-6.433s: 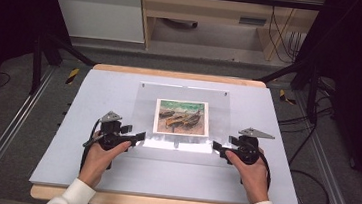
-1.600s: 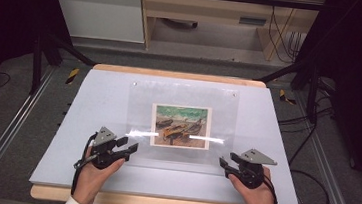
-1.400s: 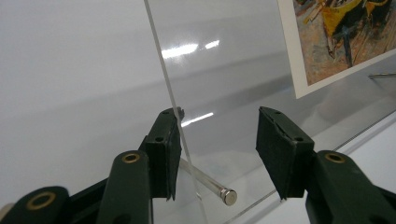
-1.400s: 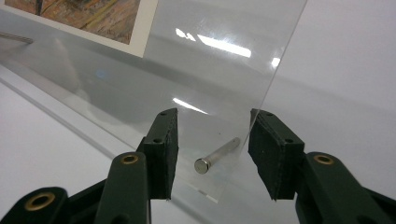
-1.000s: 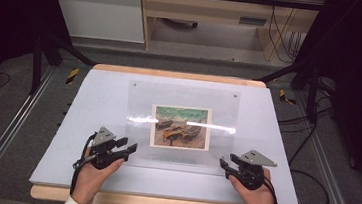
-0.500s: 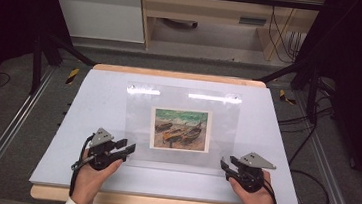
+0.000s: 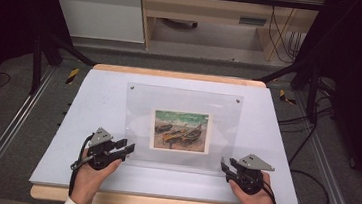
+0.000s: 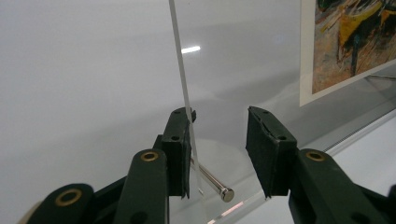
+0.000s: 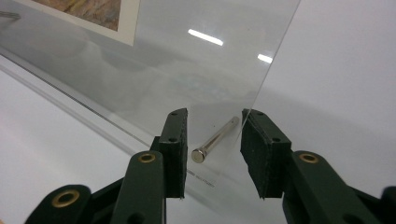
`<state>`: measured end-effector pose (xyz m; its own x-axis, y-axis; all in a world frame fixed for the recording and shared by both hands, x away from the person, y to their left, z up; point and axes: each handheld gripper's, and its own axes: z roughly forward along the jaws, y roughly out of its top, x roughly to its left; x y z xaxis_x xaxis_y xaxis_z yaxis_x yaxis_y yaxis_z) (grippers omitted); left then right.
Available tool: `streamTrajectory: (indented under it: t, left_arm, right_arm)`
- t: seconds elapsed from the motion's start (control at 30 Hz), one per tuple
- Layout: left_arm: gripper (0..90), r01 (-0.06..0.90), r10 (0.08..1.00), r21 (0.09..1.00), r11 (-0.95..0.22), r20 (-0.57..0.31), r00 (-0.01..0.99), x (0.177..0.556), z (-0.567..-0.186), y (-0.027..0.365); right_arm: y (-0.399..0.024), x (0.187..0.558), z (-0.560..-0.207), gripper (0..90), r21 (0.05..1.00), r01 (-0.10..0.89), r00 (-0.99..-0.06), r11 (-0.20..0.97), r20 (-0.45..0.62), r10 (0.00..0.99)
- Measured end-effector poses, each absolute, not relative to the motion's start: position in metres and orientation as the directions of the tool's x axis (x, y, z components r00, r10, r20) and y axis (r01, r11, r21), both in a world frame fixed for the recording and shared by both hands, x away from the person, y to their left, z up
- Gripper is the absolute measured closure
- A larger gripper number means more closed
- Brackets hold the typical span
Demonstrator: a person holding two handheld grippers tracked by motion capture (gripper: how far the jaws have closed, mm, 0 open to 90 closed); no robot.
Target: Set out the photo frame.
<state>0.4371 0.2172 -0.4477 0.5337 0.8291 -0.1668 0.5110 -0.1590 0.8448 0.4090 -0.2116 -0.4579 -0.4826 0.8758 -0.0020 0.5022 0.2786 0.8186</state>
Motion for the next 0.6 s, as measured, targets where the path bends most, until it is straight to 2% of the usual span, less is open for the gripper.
streamTrajectory:
  t: [0.6]
  left_arm:
    - [61.2, 0.511, 0.83, 0.838, -0.191, -0.14, 0.54, 0.43, -0.4493, 0.2165]
  right_arm:
    - [-0.2129, 0.4051, -0.4593, 65.7, 0.81, 0.513, -0.482, 0.284, -0.002, 0.876]
